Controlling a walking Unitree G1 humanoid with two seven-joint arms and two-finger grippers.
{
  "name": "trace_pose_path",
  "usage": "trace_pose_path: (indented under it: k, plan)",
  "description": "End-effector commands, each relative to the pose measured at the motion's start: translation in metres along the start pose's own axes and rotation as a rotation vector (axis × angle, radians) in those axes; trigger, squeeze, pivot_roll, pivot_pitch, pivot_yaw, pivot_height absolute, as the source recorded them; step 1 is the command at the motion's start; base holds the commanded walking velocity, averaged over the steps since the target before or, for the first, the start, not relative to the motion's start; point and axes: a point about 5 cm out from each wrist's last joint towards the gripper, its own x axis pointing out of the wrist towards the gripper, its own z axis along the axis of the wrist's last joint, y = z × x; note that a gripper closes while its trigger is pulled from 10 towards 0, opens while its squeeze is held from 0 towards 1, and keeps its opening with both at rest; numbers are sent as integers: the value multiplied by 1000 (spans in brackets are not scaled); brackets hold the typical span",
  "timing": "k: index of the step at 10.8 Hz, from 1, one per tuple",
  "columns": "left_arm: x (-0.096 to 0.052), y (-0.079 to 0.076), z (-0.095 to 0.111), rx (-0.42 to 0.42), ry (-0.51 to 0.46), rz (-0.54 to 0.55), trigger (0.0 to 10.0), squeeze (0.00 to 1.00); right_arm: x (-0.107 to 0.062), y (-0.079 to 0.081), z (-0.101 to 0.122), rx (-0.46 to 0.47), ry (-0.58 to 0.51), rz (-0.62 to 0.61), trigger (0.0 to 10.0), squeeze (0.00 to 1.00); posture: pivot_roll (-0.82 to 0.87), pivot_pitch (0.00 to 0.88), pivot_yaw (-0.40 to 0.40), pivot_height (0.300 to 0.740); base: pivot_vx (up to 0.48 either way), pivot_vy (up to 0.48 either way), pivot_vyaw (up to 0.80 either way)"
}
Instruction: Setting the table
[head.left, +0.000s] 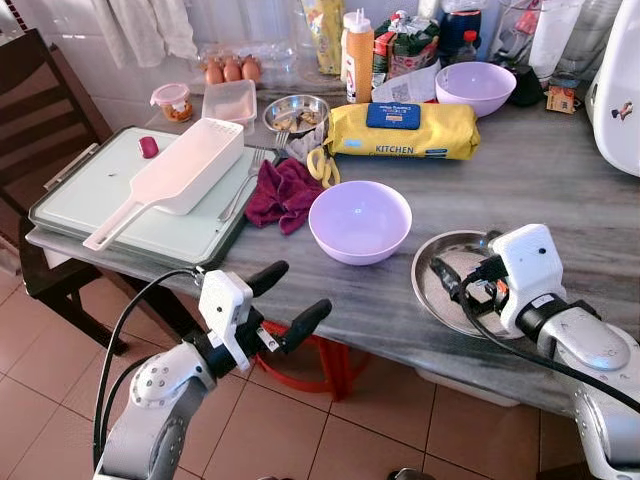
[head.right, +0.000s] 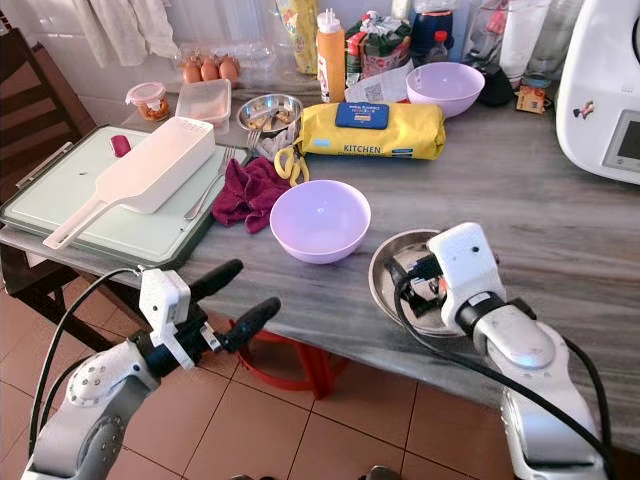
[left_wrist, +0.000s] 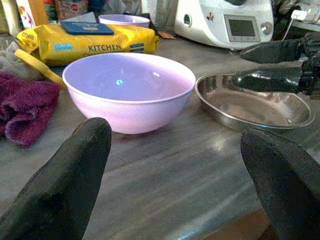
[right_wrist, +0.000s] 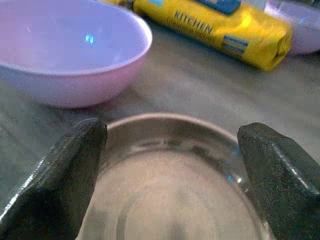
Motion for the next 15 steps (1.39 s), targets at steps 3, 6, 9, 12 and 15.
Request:
trace_pose_path:
  k: [3, 6, 9, 12, 15]
  plan:
    - [-4, -5, -2, -1, 14, -6, 10000, 0, -1, -6, -9, 67, 110, -15, 10000, 1000, -141, 138, 104, 740, 0, 0, 0]
    - [-4, -6, -2, 1, 22, -11, 10000, 0, 4, -6, -17, 130, 168, 11, 10000, 1000, -138, 143, 103, 740, 0, 0, 0]
    - [-4, -6, -3, 4, 23, -8, 10000, 0, 9, 9, -25, 179, 215, 79, 10000, 1000, -132, 145, 105, 740, 0, 0, 0]
    - [-4, -7, -3, 7, 28, -5, 10000, 0, 13, 15, -26, 202, 219, 102, 10000, 1000, -129, 146, 105, 740, 0, 0, 0]
    - [-4, -7, -4, 11, 32, 1, 10000, 0, 20, 18, -26, 214, 215, 111, 10000, 1000, -123, 147, 104, 740, 0, 0, 0]
